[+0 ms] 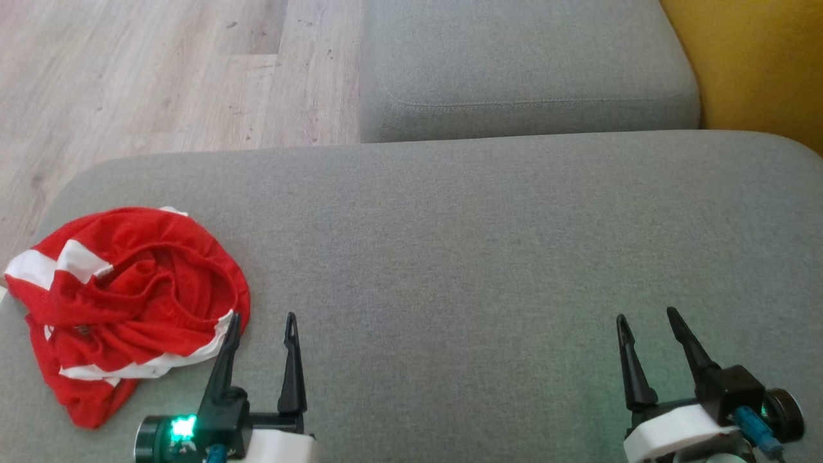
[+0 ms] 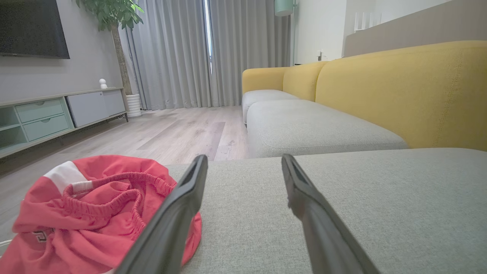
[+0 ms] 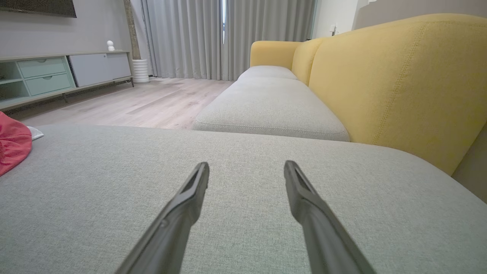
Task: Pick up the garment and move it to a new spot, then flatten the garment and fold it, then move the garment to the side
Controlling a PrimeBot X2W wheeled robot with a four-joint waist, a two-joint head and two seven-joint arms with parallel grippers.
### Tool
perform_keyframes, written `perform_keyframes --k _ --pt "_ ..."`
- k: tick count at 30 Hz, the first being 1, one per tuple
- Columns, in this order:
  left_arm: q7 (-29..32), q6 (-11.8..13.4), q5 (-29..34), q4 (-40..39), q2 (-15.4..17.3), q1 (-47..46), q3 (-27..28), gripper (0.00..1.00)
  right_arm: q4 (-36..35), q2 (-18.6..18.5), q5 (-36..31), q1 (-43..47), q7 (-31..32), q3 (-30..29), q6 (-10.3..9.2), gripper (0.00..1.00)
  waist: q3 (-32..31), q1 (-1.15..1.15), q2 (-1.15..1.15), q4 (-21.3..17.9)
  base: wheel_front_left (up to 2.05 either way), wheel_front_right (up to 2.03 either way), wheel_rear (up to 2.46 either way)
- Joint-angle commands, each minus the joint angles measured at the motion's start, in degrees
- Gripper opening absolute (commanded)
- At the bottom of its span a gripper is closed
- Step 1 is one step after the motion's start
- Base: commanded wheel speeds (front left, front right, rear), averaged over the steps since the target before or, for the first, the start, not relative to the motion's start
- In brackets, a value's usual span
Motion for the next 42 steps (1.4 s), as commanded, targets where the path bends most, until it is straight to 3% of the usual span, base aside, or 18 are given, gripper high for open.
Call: perform_keyframes --k 1,12,33,42 --pt "-0.53 0.16 -0.19 -1.52 0.21 -1.52 1.35 1.0 -1.62 -0.57 -0.12 -1.43 -0.69 1.51 0.43 1.0 -0.09 0.0 0.0 0.04 0.0 0.0 0.0" --pt "-0.54 0.18 -0.76 -1.17 0.21 -1.5 2.56 1.0 -1.7 -0.57 0.01 -0.49 -0.69 1.77 0.43 1.0 -0.02 0.0 0.0 3.21 0.0 0.0 0.0" --pt "-0.54 1.14 -1.17 -1.91 0.21 -1.89 5.39 1.0 -2.26 -0.56 0.62 -0.79 -0.69 3.07 0.43 1.0 3.53 0.0 0.0 21.56 0.0 0.0 0.0" --pt "-0.54 2.03 -1.65 -2.83 0.21 -2.56 6.51 1.0 -2.75 -0.56 -0.78 -1.49 -0.69 2.7 0.43 1.0 6.09 0.0 0.0 25.2 0.0 0.0 0.0"
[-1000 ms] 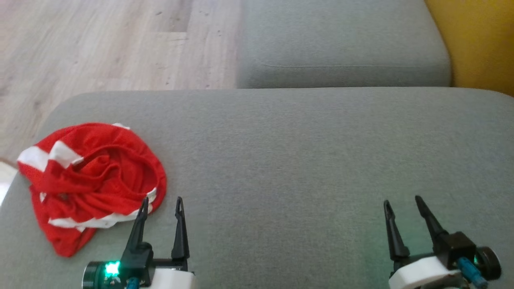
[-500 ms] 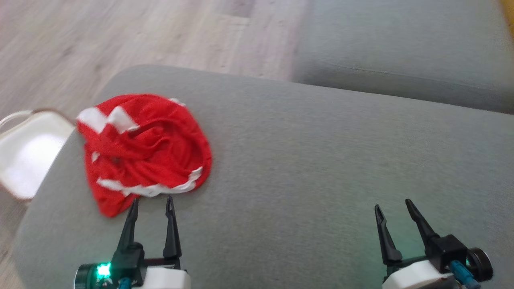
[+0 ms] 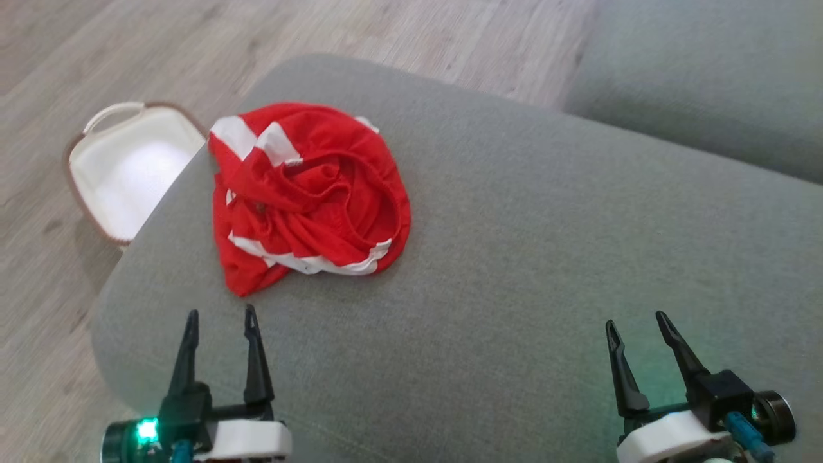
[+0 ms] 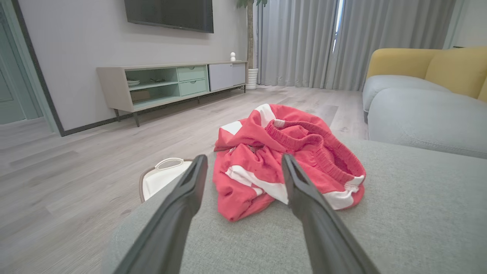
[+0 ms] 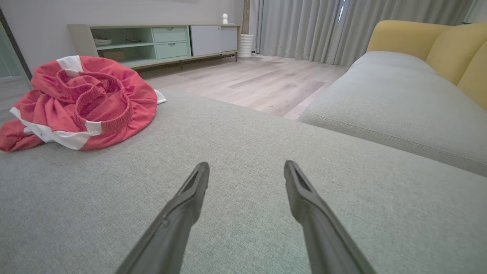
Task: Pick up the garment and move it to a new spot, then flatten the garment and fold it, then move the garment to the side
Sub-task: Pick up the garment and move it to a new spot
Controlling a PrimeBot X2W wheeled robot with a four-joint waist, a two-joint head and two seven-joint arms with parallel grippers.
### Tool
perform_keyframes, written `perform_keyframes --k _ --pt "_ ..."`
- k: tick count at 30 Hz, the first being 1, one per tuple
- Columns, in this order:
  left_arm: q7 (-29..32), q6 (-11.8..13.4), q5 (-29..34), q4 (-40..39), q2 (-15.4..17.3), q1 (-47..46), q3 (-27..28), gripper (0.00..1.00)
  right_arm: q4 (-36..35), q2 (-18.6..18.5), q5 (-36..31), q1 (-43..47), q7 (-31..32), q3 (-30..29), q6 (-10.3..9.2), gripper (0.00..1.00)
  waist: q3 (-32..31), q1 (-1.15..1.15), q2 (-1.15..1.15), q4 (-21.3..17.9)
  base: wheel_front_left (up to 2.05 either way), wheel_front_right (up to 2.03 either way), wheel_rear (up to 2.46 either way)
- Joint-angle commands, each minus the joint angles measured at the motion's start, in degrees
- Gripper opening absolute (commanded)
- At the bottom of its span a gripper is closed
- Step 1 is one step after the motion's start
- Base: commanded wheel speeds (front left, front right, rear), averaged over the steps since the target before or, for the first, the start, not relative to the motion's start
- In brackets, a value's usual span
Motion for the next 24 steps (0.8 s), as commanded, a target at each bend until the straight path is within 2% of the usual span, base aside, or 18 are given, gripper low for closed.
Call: perform_keyframes --k 1,5,11,16,20,24 --pt "-0.55 0.49 0.24 -2.34 0.1 -2.92 2.37 1.0 -1.91 -0.54 -0.71 -2.62 -0.69 1.13 0.43 1.0 1.23 0.0 0.0 0.8 0.0 0.0 0.0" --pt "-0.55 -0.09 0.72 -5.05 0.14 -6.11 4.2 1.0 -2.54 -0.54 -2.82 -3.44 -0.69 0.87 0.43 1.0 4.81 0.0 0.0 0.74 0.0 0.0 0.0" --pt "-0.55 -5.55 0.9 -4.13 2.7 -19.03 6.39 1.0 -3.78 -1.19 -7.33 -5.35 -0.69 -0.03 0.43 1.0 12.09 0.0 0.0 0.49 0.0 0.0 0.0" --pt "0.71 -11.65 -2.09 9.27 6.15 -34.21 7.22 1.0 -5.24 -4.44 -8.08 -6.68 -0.69 0.96 0.43 1.0 17.84 0.0 0.0 -0.16 0.0 0.0 0.0" --pt "6.45 -14.21 -3.25 20.49 8.14 -45.67 6.17 1.0 -7.11 -7.28 -8.1 -6.83 -0.69 1.02 0.43 1.0 21.65 0.0 0.0 -0.47 0.0 0.0 0.0" --pt "14.45 -15.85 -6.29 31.03 8.6 -52.75 5.29 1.0 -8.45 -9.07 -7.93 -6.58 -0.69 1.06 0.43 1.0 23.76 0.0 0.0 -1.22 0.0 0.0 0.0"
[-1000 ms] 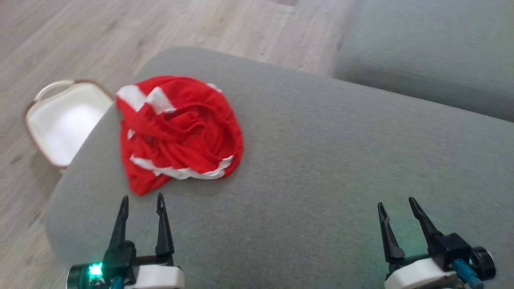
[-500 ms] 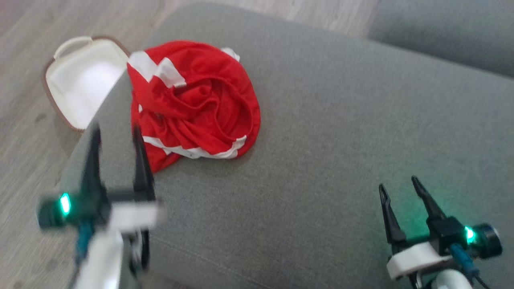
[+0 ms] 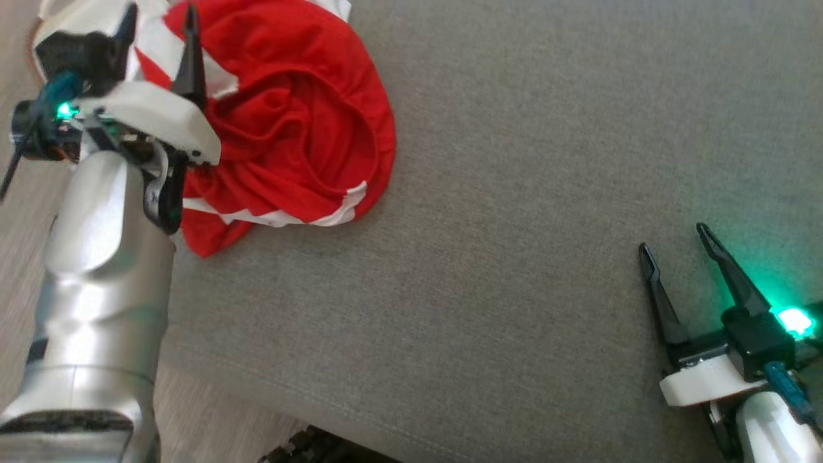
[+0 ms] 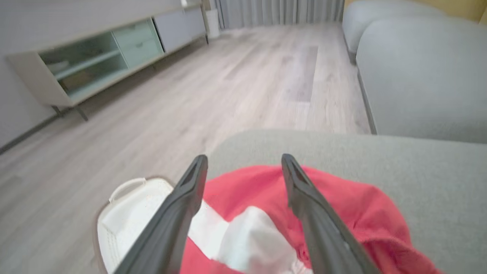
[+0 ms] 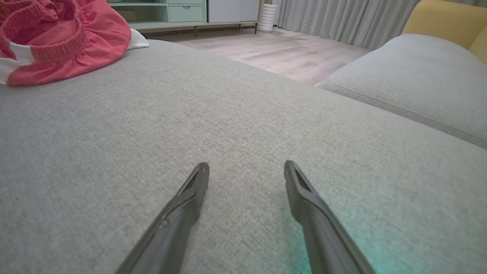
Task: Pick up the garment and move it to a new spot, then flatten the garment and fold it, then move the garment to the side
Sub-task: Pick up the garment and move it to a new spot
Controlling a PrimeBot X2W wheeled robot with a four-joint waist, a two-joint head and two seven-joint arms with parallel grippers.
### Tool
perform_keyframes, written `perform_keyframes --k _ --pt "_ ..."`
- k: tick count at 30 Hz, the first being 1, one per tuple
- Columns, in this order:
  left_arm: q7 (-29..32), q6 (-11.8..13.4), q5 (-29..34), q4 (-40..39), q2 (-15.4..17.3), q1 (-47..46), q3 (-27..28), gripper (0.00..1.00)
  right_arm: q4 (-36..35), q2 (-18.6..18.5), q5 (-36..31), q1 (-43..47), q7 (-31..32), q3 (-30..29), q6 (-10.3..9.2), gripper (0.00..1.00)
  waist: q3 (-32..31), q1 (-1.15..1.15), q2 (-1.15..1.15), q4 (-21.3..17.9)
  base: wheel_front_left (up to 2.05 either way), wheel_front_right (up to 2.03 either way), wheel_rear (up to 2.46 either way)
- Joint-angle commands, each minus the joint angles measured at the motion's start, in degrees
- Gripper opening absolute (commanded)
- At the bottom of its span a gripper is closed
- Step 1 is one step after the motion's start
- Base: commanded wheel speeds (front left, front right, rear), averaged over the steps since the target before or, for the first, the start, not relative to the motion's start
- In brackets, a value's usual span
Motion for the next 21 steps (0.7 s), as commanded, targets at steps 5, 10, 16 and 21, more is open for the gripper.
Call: perform_keyframes --k 5,10,16,21 --pt "8.31 -0.35 -0.83 9.13 5.11 -3.56 0.46 1.0 -1.07 -1.81 0.02 -1.34 -0.27 1.82 0.37 1.0 2.92 -0.01 0.0 -2.44 0.0 0.0 0.0" --pt "5.66 0.21 -0.76 12.64 6.13 -5.02 -0.03 0.0 -1.27 -1.07 0.27 -2.32 -0.27 2.05 0.37 1.0 3.06 -0.01 0.0 -3.75 0.0 0.0 0.0" --pt "-0.41 -0.28 -0.69 11.52 6.65 -7.82 -1.13 0.0 -0.03 1.19 0.99 -2.56 -0.27 2.59 0.37 1.0 -0.61 -0.01 0.0 -5.3 0.0 0.0 0.0" --pt "-1.66 -0.64 -0.46 8.23 7.26 -11.07 -3.16 0.0 1.71 4.35 1.92 -2.56 -0.27 3.67 0.37 1.0 -7.46 -0.01 0.0 -8.75 0.0 0.0 0.0"
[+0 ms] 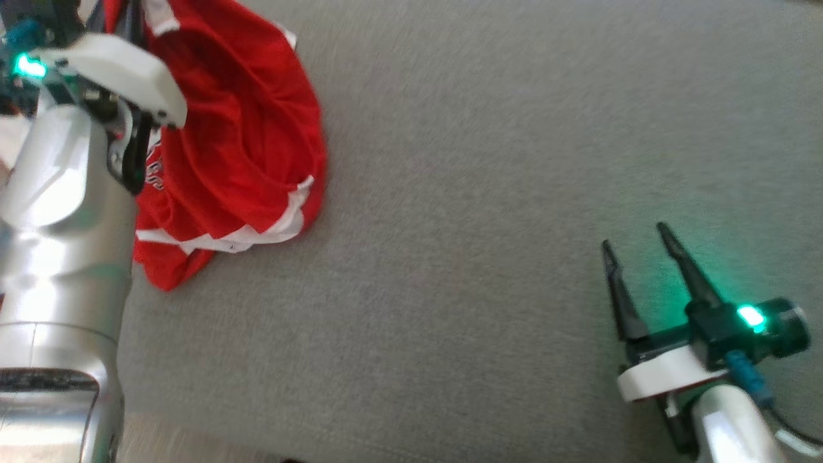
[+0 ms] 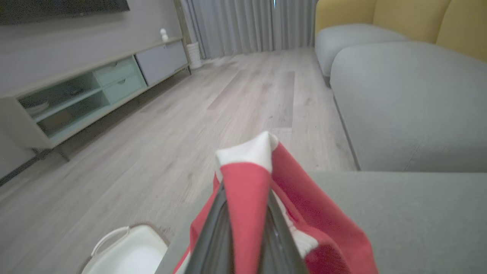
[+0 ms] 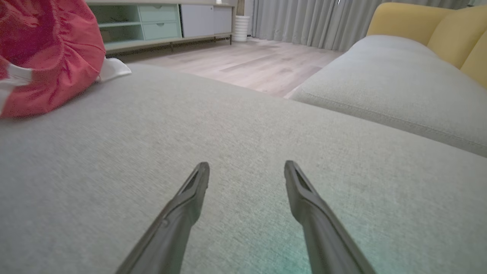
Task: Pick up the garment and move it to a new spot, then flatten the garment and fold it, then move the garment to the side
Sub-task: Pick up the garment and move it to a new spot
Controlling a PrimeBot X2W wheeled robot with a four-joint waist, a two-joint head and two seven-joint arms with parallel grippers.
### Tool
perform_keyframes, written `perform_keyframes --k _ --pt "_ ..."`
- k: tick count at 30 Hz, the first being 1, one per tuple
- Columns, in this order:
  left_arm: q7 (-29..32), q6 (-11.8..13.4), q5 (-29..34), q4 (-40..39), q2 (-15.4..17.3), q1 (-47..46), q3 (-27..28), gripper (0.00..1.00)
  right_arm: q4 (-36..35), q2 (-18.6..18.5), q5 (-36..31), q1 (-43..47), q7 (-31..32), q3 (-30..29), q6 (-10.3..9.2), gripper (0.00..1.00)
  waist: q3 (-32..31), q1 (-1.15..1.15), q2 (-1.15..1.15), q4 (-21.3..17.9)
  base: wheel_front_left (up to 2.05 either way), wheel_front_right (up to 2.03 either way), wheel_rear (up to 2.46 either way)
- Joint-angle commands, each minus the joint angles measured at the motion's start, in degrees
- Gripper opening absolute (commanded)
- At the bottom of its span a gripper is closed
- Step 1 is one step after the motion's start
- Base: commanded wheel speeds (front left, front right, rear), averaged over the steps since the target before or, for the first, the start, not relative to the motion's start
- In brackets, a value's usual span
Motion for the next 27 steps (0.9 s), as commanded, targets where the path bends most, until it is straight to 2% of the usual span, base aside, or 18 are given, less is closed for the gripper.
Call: perform_keyframes --k 1,6,7,13,20,27 --pt "-0.07 -0.15 0.3 -3.11 3.39 -3.16 0.67 0.0 -1.2 1.04 0.57 0.71 -0.14 1.82 0.37 1.0 -5.22 -0.01 0.0 -3.56 0.0 0.0 0.0" --pt "1.69 -0.34 -2.3 -8.45 1.99 -5.27 -2.03 0.0 -0.07 3.06 1.9 1.75 -0.14 2.65 0.37 1.0 -12.06 -0.01 0.0 -10.2 0.0 0.0 0.0" --pt "3.06 -0.36 -4.57 -11.36 1.35 -5.59 -4.37 0.0 0.14 3.39 2.59 2.72 -0.14 2.4 0.37 1.0 -14.34 -0.01 0.0 -13.24 0.0 0.0 0.0" --pt "6.55 -0.38 -13.92 -20.39 1.17 -4.78 -9.76 0.0 -1.29 3.56 6.13 5.98 -0.14 2.52 0.37 1.0 -19.56 -0.01 0.0 -23.37 0.0 0.0 0.0" --pt "6.64 -0.23 -19.53 -26.35 -1.07 -5.14 -10.2 0.0 -2.67 3.58 8.11 7.52 -0.14 2.23 0.37 1.0 -20.93 -0.01 0.0 -33.19 0.0 0.0 0.0" --pt "5.09 0.49 -21.78 -25.74 -5.06 0.31 -11.37 0.0 -3.36 3.58 10.0 6.19 -0.14 2.42 0.37 1.0 -17.94 -0.01 0.0 -39.12 0.0 0.0 0.0"
